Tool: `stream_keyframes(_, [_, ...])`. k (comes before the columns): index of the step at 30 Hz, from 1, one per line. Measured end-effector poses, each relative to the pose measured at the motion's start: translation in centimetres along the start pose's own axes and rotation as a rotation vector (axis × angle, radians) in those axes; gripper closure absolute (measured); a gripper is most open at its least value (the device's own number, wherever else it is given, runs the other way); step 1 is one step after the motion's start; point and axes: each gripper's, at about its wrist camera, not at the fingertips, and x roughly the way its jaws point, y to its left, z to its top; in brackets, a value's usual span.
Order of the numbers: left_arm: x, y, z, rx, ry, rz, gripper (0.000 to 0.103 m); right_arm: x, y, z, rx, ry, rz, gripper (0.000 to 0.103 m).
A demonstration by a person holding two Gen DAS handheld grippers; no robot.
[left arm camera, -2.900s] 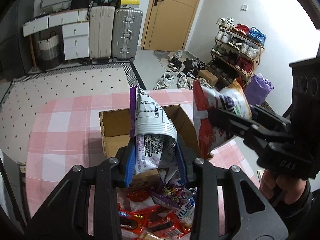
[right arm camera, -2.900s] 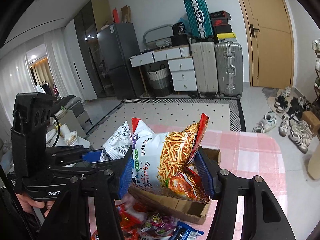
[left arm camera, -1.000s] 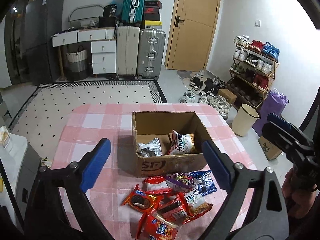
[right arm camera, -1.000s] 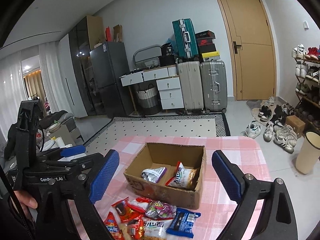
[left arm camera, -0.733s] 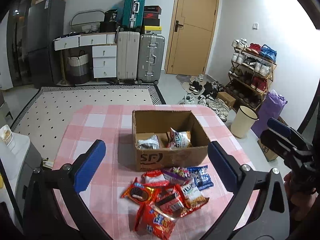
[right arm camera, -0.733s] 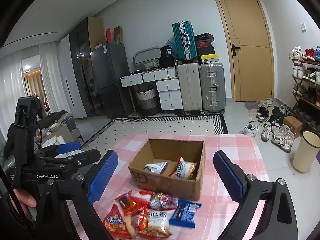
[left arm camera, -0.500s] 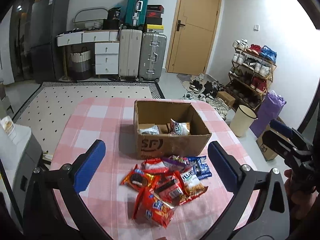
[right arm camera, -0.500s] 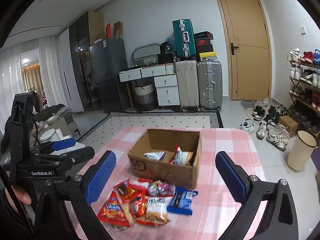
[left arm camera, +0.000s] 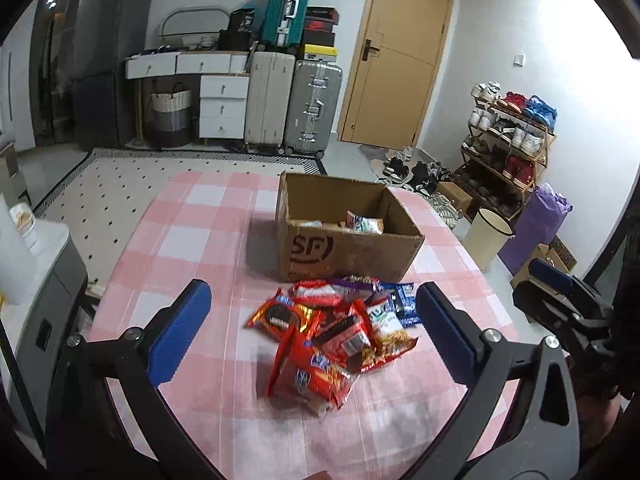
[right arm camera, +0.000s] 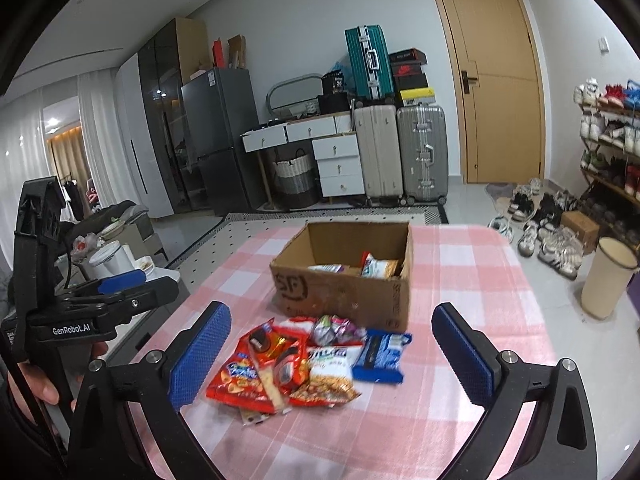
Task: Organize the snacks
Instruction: 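Move both grippers back toward the remaining snack pile, then grasp the red triangular chip bag with the left gripper while the right gripper grasps the white noodle bag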
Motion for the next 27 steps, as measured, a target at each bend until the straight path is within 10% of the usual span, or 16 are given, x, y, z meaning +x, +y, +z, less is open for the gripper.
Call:
stream_keyframes(21, [6.4,2.0,-6.4,-0.068,0.123,-0.058,0.001,9.2,-1.4,-6.4,0.02,0.198,0.014,0.002])
stream_keyframes(27, [8.5,2.9,-7.1,-0.081,0.146,-0.068,0.001,12.4,-2.7,-7.1,0.056,0.27,0.009,0.021])
